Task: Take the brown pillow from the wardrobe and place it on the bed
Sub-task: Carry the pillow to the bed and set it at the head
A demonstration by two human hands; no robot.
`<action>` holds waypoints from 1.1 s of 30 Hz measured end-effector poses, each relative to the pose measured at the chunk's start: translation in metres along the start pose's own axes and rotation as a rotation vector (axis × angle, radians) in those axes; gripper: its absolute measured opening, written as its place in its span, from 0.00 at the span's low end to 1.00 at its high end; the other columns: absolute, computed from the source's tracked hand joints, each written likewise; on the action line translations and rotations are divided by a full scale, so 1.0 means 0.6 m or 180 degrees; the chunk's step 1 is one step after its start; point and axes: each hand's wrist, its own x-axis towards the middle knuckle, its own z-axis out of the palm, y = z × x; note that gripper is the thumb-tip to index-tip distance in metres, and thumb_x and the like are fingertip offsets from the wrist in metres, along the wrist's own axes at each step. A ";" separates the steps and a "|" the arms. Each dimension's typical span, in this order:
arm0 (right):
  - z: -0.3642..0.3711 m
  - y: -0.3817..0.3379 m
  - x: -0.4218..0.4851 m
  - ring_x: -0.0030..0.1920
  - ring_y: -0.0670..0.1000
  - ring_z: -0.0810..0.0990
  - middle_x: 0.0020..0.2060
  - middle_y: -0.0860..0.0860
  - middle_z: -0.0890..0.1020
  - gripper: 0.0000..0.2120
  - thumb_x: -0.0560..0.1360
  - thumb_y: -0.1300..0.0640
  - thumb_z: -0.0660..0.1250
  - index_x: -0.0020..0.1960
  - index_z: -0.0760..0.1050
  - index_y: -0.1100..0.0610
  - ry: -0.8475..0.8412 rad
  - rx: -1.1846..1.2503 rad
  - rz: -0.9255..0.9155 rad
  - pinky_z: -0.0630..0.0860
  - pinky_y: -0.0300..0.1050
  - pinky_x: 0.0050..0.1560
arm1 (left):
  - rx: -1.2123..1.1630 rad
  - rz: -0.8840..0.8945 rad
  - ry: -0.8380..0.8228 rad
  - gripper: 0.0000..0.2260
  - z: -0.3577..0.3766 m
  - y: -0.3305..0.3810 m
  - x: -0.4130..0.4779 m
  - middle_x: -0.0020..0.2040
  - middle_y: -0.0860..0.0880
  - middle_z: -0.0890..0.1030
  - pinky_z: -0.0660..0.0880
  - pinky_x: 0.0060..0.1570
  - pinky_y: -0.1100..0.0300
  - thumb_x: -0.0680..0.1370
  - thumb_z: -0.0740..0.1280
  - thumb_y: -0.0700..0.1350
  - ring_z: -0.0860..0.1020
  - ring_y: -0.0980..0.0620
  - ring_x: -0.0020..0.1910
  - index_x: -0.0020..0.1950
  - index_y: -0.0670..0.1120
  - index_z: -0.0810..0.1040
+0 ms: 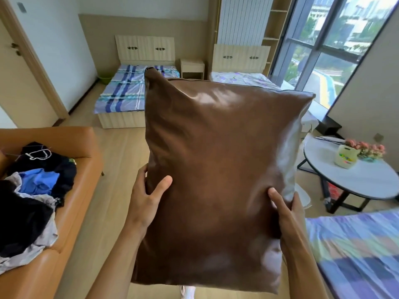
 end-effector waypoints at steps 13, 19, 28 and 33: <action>0.181 -0.016 0.437 0.50 0.41 0.87 0.52 0.41 0.88 0.30 0.60 0.33 0.81 0.59 0.80 0.40 -0.0025 0.0073 0.0065 0.80 0.30 0.41 | -0.0208 -0.0022 -0.0125 0.34 0.202 0.003 0.468 0.63 0.61 0.80 0.77 0.59 0.58 0.66 0.71 0.69 0.79 0.61 0.60 0.70 0.60 0.72; 0.232 0.017 0.648 0.52 0.47 0.88 0.53 0.45 0.89 0.34 0.56 0.28 0.81 0.57 0.81 0.42 -0.0015 0.0113 0.0233 0.84 0.47 0.49 | -0.0159 -0.0099 -0.0221 0.33 0.309 -0.019 0.649 0.62 0.62 0.80 0.77 0.55 0.61 0.65 0.72 0.70 0.80 0.60 0.59 0.68 0.63 0.72; 0.362 0.013 1.036 0.46 0.47 0.89 0.39 0.40 0.87 0.18 0.60 0.34 0.81 0.45 0.81 0.38 -0.0435 0.0087 0.0249 0.83 0.41 0.40 | -0.0160 -0.0048 0.0136 0.32 0.472 -0.013 0.970 0.61 0.58 0.83 0.78 0.63 0.51 0.66 0.73 0.66 0.82 0.60 0.58 0.67 0.59 0.76; 0.443 -0.016 1.219 0.51 0.41 0.87 0.49 0.36 0.88 0.20 0.62 0.36 0.80 0.53 0.81 0.31 -0.0685 0.0126 0.0104 0.82 0.35 0.44 | -0.0220 0.0036 0.0360 0.28 0.529 0.008 1.124 0.61 0.57 0.83 0.76 0.65 0.50 0.68 0.73 0.64 0.81 0.59 0.60 0.65 0.57 0.77</action>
